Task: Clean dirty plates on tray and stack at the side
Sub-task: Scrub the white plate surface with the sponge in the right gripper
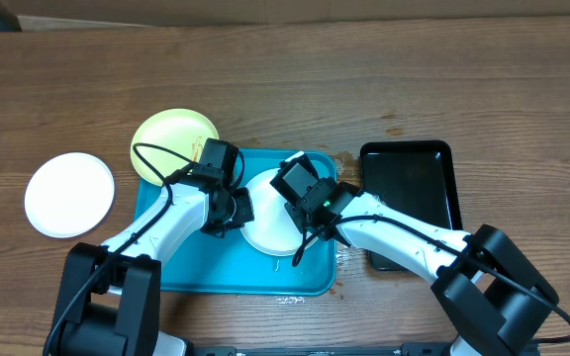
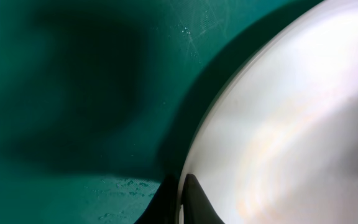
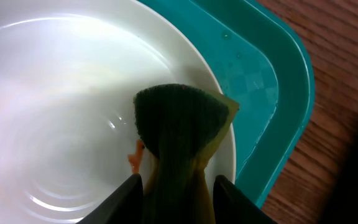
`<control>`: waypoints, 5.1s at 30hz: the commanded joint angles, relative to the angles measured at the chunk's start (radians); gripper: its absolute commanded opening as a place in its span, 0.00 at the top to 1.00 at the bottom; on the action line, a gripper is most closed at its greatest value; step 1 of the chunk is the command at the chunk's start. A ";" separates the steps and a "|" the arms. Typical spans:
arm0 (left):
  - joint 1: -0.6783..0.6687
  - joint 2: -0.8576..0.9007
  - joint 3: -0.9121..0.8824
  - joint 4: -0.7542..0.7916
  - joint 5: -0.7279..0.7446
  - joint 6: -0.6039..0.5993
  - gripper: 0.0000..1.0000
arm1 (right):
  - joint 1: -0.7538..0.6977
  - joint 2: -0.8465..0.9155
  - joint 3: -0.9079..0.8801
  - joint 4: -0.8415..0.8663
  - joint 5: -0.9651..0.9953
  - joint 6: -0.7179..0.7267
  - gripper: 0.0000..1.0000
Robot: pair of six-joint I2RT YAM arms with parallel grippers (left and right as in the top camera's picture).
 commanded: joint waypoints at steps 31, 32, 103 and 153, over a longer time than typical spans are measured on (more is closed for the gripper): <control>-0.008 0.014 -0.005 -0.002 -0.024 -0.017 0.96 | -0.004 0.004 -0.139 0.121 -0.048 0.117 0.88; -0.008 0.014 -0.005 -0.002 -0.024 -0.017 0.96 | -0.004 0.004 -0.139 0.121 -0.056 0.122 0.82; -0.007 0.014 -0.005 0.001 -0.026 -0.017 0.96 | -0.217 0.209 0.017 0.019 -0.936 -0.113 0.96; -0.007 0.014 -0.005 -0.003 -0.026 -0.017 0.96 | -0.222 0.075 0.154 -0.166 -0.384 -0.146 0.83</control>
